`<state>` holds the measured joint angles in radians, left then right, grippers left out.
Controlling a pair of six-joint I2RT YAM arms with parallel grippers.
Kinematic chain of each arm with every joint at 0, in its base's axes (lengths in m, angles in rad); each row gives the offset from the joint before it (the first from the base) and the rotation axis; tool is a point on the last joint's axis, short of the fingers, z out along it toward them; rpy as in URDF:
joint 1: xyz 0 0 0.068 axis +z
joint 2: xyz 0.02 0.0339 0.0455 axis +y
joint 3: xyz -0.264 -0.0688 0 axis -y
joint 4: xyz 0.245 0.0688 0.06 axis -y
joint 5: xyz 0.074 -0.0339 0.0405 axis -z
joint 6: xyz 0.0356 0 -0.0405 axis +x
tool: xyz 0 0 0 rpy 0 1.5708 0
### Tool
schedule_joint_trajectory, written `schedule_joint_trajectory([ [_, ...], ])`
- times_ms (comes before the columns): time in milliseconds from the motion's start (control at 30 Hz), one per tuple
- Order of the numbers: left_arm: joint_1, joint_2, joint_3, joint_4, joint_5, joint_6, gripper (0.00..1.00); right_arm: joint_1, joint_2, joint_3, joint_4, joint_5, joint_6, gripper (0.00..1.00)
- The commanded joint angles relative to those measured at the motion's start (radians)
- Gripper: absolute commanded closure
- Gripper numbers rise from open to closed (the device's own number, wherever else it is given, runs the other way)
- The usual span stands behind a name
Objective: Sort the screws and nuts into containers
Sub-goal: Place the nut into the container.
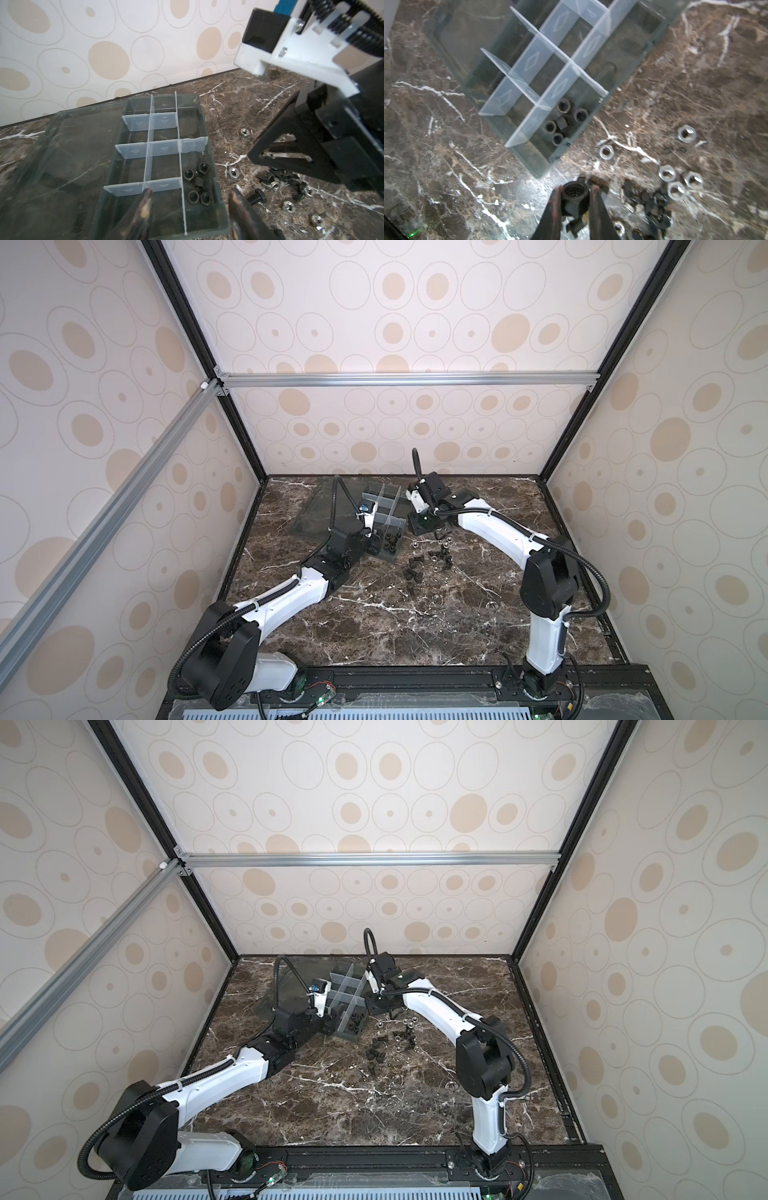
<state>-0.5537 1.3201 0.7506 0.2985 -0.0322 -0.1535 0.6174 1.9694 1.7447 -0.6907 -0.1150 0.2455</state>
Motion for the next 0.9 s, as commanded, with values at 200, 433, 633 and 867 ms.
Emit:
schedule_joint_trajectory([
  [200, 0.003, -0.086, -0.036, 0.014, -0.025, -0.018, 0.41, 0.048, 0.203, 0.198, -0.043, -0.049, -0.006, 0.79],
  [433, 0.002, -0.097, -0.036, 0.002, -0.038, -0.01, 0.4, 0.05, 0.21, 0.212, -0.056, -0.014, -0.018, 0.61],
  [633, -0.003, -0.056, 0.018, -0.026, 0.012, 0.026, 0.39, 0.033, 0.08, 0.105, -0.039, 0.08, -0.014, 0.62],
  [867, -0.083, 0.082, 0.16, -0.082, 0.068, 0.128, 0.4, -0.09, -0.127, -0.21, 0.003, 0.106, 0.038, 0.64],
])
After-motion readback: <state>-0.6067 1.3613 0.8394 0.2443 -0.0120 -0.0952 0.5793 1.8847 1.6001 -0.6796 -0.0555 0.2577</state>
